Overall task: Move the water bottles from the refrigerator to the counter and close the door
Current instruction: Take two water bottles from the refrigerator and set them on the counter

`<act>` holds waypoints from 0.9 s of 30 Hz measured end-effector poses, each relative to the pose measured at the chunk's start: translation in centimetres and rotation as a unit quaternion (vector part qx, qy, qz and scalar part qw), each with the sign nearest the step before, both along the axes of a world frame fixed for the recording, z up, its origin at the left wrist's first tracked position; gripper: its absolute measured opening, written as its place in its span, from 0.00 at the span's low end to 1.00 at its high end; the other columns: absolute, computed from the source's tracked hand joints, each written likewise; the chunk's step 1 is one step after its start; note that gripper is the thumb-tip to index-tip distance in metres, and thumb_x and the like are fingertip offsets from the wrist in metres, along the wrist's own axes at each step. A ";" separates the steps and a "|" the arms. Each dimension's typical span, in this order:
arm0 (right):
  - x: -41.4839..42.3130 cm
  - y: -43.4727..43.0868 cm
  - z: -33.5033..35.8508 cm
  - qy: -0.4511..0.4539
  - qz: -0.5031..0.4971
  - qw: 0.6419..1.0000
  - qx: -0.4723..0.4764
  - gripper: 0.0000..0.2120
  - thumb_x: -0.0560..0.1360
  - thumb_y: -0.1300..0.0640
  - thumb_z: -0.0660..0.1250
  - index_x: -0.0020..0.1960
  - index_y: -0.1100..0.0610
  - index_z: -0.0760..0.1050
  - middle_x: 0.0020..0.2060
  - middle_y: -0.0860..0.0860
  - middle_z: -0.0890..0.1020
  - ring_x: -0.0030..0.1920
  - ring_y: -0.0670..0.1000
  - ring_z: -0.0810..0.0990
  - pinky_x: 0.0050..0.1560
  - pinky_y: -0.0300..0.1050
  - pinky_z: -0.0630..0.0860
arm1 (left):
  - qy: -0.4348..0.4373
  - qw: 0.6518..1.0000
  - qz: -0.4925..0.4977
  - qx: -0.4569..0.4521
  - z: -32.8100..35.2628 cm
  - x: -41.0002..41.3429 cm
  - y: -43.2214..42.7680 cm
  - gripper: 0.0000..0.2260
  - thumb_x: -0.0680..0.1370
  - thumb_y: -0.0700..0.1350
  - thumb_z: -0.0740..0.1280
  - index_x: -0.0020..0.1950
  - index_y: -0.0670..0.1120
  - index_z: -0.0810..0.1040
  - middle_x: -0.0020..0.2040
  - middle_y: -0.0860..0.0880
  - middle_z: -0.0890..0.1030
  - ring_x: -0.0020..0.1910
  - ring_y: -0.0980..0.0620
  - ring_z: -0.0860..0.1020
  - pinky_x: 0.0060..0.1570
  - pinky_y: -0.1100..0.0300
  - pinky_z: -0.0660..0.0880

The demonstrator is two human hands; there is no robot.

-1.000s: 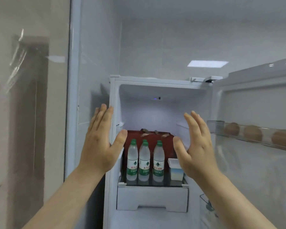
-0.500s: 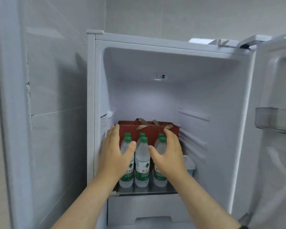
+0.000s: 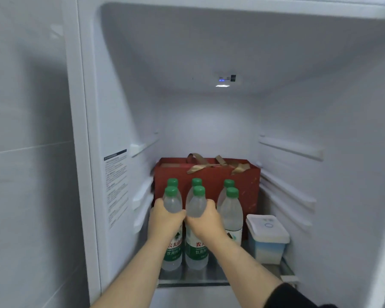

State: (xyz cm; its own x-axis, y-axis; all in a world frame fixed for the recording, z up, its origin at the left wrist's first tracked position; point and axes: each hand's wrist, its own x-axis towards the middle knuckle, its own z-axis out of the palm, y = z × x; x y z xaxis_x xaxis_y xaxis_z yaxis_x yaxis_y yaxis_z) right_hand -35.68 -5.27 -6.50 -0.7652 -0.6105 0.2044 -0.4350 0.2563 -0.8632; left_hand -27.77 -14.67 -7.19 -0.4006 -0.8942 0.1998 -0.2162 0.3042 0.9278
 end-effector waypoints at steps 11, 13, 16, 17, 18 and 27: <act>4.5 7.1 3.8 0.057 -0.018 0.995 -0.075 0.25 0.65 0.47 0.76 0.56 0.49 0.67 0.45 0.42 0.78 0.45 0.41 0.77 0.42 0.40 0.78 | 0.063 0.988 -0.008 -0.141 4.0 5.4 5.8 0.23 0.65 0.55 0.75 0.58 0.56 0.75 0.48 0.57 0.81 0.48 0.53 0.80 0.45 0.55 0.76; 6.7 10.7 5.8 0.073 -0.032 0.993 -0.089 0.28 0.65 0.45 0.77 0.58 0.48 0.66 0.45 0.39 0.76 0.45 0.39 0.76 0.38 0.35 0.73 | 0.073 0.982 -0.042 -0.171 6.2 7.3 7.8 0.27 0.64 0.57 0.76 0.61 0.56 0.74 0.51 0.56 0.81 0.50 0.51 0.79 0.49 0.52 0.77; 10.1 17.0 8.6 0.104 -0.067 0.988 -0.096 0.34 0.64 0.42 0.78 0.63 0.48 0.67 0.49 0.39 0.74 0.50 0.42 0.76 0.39 0.34 0.72 | 0.113 0.966 -0.123 -0.196 8.9 10.1 11.5 0.25 0.64 0.54 0.79 0.58 0.53 0.77 0.48 0.56 0.81 0.46 0.54 0.80 0.41 0.58 0.74; 11.0 19.1 9.3 0.112 -0.073 0.986 -0.096 0.34 0.63 0.42 0.78 0.63 0.47 0.67 0.49 0.38 0.74 0.50 0.42 0.75 0.40 0.35 0.73 | 0.126 0.959 -0.154 -0.201 9.6 11.0 12.9 0.22 0.63 0.53 0.79 0.55 0.55 0.78 0.46 0.57 0.81 0.45 0.56 0.80 0.39 0.59 0.74; 12.0 21.3 10.0 0.116 -0.079 0.985 -0.099 0.34 0.63 0.41 0.78 0.63 0.46 0.68 0.49 0.38 0.75 0.51 0.42 0.77 0.41 0.36 0.76 | 0.139 0.952 -0.183 -0.202 10.3 11.7 14.3 0.19 0.63 0.52 0.80 0.51 0.57 0.78 0.45 0.58 0.82 0.44 0.58 0.80 0.39 0.59 0.75; 20.5 43.2 13.9 0.175 -0.205 0.958 -0.095 0.36 0.57 0.38 0.77 0.62 0.46 0.71 0.51 0.46 0.83 0.48 0.44 0.83 0.43 0.47 0.83 | 0.205 0.860 -0.442 -0.155 15.4 15.7 32.7 0.23 0.57 0.56 0.81 0.49 0.55 0.81 0.44 0.58 0.86 0.40 0.59 0.84 0.43 0.52 0.78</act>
